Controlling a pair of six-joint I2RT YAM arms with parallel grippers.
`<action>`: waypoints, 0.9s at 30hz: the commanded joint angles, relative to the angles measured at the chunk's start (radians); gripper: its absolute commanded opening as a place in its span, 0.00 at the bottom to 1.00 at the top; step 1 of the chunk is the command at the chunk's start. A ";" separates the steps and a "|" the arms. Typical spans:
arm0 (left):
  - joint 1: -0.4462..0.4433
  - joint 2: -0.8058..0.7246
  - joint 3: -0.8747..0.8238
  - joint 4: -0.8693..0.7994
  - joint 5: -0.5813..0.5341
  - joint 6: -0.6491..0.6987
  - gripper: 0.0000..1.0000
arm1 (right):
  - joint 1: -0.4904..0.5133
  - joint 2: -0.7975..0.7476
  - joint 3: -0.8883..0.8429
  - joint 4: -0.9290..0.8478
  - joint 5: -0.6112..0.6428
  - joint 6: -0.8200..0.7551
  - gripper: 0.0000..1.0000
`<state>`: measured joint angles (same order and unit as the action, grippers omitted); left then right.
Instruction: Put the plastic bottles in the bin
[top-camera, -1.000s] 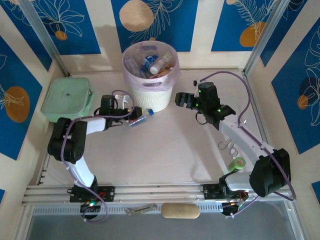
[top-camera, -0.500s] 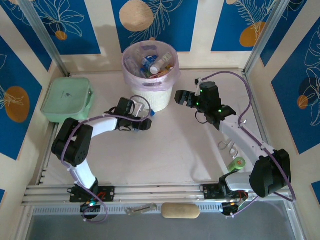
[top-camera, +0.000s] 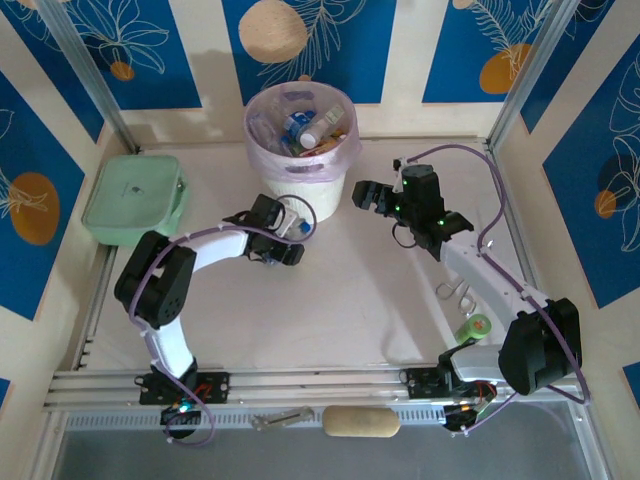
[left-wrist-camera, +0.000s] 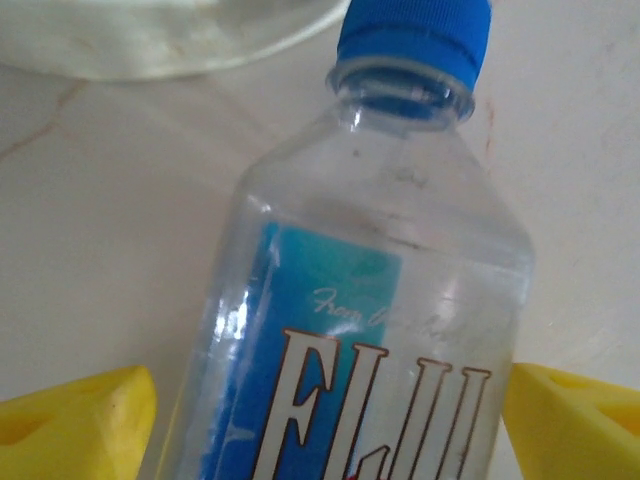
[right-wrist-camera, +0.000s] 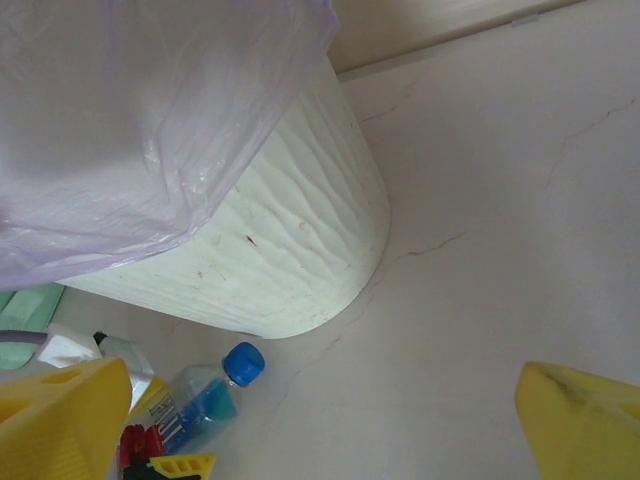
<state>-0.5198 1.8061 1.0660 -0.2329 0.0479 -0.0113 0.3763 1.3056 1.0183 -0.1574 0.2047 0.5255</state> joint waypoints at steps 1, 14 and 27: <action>-0.018 0.025 0.032 -0.049 -0.048 0.040 0.86 | -0.008 -0.014 -0.011 0.011 -0.010 0.017 0.99; -0.043 -0.034 0.022 -0.034 -0.027 0.047 0.56 | -0.014 -0.022 -0.022 0.004 -0.001 0.033 0.99; -0.043 -0.464 -0.086 -0.047 0.116 -0.010 0.46 | -0.023 -0.019 -0.035 0.018 -0.001 0.052 0.99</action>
<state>-0.5549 1.4315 0.9981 -0.2672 0.0673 -0.0025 0.3622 1.3052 0.9997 -0.1562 0.2050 0.5556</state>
